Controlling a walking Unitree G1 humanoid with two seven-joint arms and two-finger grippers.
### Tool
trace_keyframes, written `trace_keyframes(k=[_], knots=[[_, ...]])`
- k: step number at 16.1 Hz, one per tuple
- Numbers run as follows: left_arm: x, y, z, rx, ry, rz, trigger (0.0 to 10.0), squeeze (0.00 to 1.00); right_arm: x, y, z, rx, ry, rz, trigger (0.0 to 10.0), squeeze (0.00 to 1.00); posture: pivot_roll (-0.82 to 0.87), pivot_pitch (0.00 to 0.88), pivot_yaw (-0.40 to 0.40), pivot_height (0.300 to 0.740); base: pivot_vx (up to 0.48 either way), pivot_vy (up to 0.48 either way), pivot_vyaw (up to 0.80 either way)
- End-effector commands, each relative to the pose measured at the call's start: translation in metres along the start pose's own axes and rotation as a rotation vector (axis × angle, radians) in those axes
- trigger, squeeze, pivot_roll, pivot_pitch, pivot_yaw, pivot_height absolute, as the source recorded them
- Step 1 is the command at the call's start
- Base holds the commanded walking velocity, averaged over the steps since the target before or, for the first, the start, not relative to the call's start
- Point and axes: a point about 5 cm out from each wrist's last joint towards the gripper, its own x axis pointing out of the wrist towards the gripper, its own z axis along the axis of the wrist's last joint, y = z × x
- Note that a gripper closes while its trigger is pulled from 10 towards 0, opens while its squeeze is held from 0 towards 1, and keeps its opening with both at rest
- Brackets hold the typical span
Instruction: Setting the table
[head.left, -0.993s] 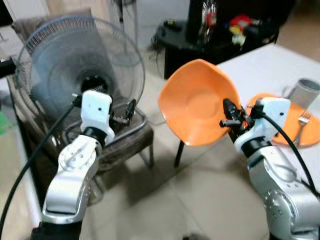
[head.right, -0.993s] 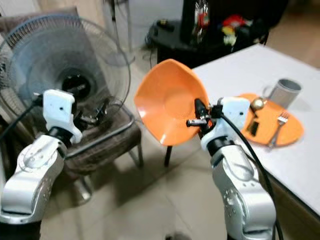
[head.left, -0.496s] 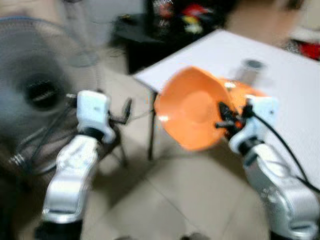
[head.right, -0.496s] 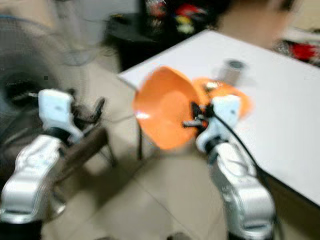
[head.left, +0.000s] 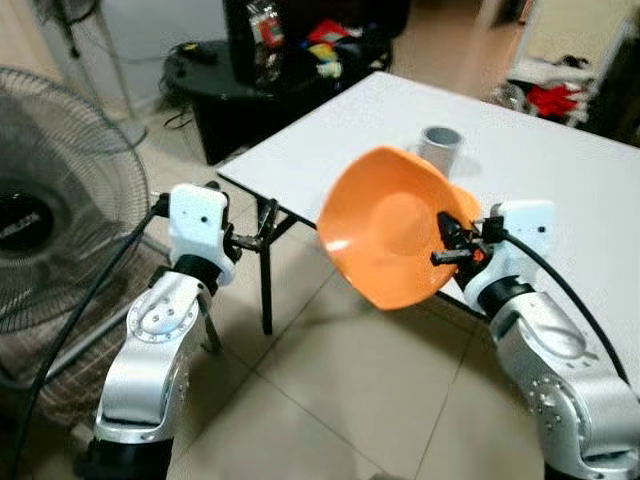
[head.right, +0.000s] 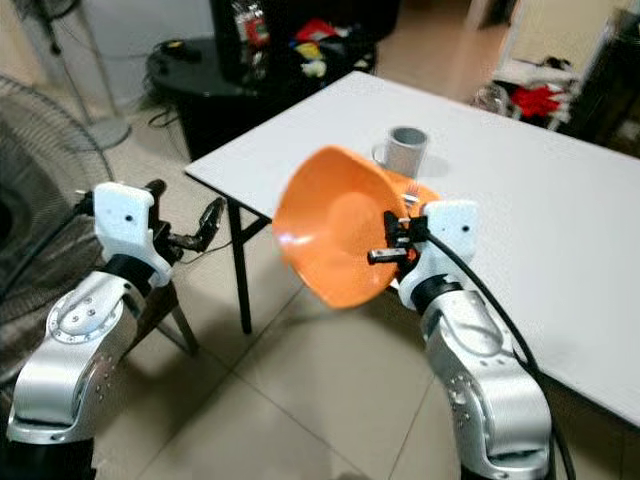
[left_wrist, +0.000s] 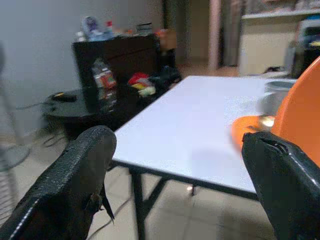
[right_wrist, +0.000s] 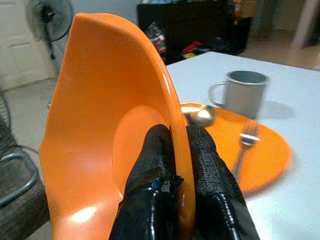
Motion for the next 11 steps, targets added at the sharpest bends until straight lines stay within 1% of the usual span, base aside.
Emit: trace_keyframes(k=[1,4,6,7,11], knots=[[-0.0002,0.0036,0.0004,0.006,0.002,0.010,10.0,0.00,0.0026,0.0105,0.0096,-0.009,-0.041,0.061,10.0,0.00,0.06,0.000,-0.011,0.740,0.349,0.000,0.00],[-0.0008,0.0032,-0.0002,0.008,0.005,0.010,10.0,0.00,0.0034,0.0075,0.0114,-0.030,-0.061,0.051,10.0,0.00,0.06,0.000,-0.014,0.740,0.350,0.000,0.00],[-0.0009,0.0028,-0.0007,0.012,0.007,0.003,10.0,0.00,0.0034,0.0059,0.0123,-0.011,-0.067,0.045,10.0,0.00,0.06,0.000,-0.009,0.740,0.345,0.000,0.00],[-0.0008,0.0024,-0.0010,0.015,0.009,-0.004,10.0,0.00,0.0029,0.0063,0.0124,0.017,-0.067,0.046,10.0,0.00,0.06,0.000,-0.008,0.740,0.337,0.000,0.00],[0.0011,0.0032,-0.0005,0.024,0.008,-0.017,10.0,0.00,0.0014,0.0075,0.0125,0.058,-0.070,0.056,10.0,0.00,0.05,0.000,0.003,0.740,0.338,0.000,-0.80]])
